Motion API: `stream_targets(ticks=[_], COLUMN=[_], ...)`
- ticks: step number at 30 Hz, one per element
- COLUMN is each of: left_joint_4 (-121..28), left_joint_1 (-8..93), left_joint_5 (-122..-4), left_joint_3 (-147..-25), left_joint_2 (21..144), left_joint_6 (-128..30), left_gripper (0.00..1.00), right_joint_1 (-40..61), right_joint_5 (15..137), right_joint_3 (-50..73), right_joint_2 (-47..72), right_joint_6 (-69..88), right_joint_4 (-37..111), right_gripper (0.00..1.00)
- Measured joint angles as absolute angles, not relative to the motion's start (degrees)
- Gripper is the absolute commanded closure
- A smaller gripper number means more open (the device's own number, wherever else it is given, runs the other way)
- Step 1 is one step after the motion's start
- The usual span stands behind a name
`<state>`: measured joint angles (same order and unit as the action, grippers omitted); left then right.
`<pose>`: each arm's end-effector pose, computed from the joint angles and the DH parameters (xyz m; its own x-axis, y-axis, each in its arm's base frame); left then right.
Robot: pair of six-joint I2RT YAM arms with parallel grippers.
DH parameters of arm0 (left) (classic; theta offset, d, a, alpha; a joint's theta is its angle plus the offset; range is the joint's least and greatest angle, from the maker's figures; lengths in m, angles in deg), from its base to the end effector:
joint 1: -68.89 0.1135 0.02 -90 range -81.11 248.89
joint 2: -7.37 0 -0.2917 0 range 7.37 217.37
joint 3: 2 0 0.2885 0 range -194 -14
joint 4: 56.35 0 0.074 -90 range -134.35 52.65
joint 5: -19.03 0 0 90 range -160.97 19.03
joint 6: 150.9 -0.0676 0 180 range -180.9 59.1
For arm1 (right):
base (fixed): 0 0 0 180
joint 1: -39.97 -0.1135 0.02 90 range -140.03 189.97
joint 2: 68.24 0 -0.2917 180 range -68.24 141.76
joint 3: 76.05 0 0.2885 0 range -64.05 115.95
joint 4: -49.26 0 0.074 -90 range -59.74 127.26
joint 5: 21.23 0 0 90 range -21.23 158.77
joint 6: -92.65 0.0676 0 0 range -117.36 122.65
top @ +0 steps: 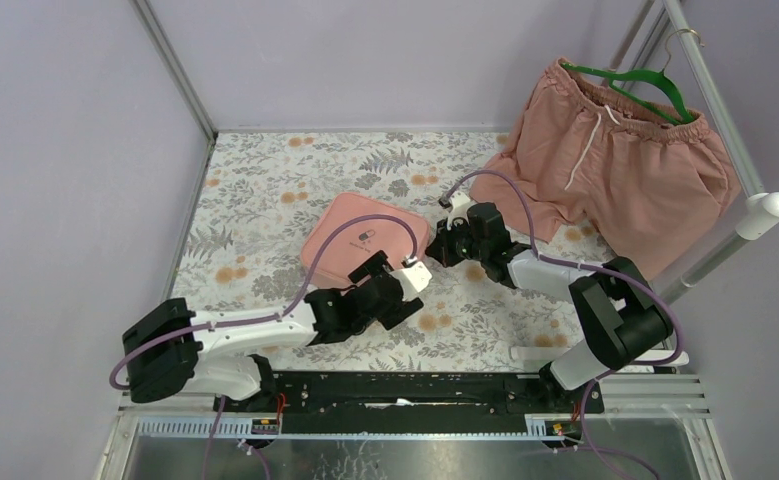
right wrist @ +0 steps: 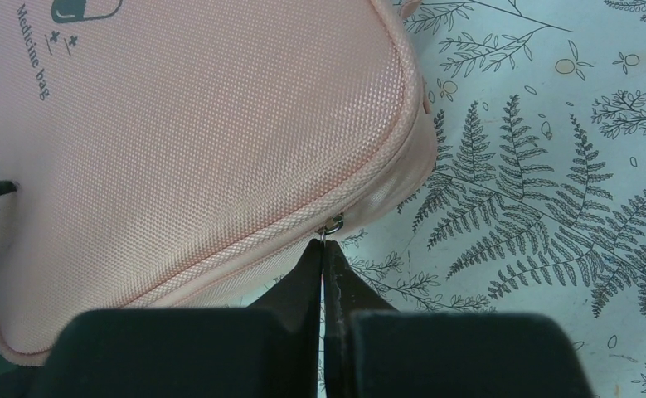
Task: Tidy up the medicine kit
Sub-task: Zip the medicine box at the center of the board.
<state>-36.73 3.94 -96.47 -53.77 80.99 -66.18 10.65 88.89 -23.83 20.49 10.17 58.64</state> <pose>0.1562 -0.2655 0.1966 -0.2165 0.6595 -0.7199 0.7040 0.6163 0.3528 0.3093 0.2004 0.1708 -0.4893 -0.1339 -0.8618 -0.6684 0.6922 0.2720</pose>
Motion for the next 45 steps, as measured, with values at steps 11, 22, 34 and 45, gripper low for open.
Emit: stream_targets(ticks=[11,22,34,45], left_joint_4=[-37.1,-38.3,-39.1,-38.9], left_joint_1=[3.5,7.1,8.6,9.6], left_joint_5=[-103.6,-100.3,-98.3,-95.6], left_joint_3=[-56.6,-57.6,-58.3,-55.0], left_joint_2=[88.4,89.7,89.6,81.6], left_joint_6=[-65.1,-63.8,-61.4,-58.7], left_gripper=[0.04,0.22,0.23,0.07], right_joint_1=[10.6,4.8,-1.6,-3.0], right_joint_5=[89.0,88.0,86.4,87.7], right_joint_3=[-24.2,-28.5,-32.2,-35.0], right_joint_2=[17.4,12.1,9.5,9.0], right_joint_6=[8.3,8.6,13.6,18.8], right_joint_4=[55.4,54.6,57.6,62.7], right_gripper=[1.00,1.00,1.00,1.00])
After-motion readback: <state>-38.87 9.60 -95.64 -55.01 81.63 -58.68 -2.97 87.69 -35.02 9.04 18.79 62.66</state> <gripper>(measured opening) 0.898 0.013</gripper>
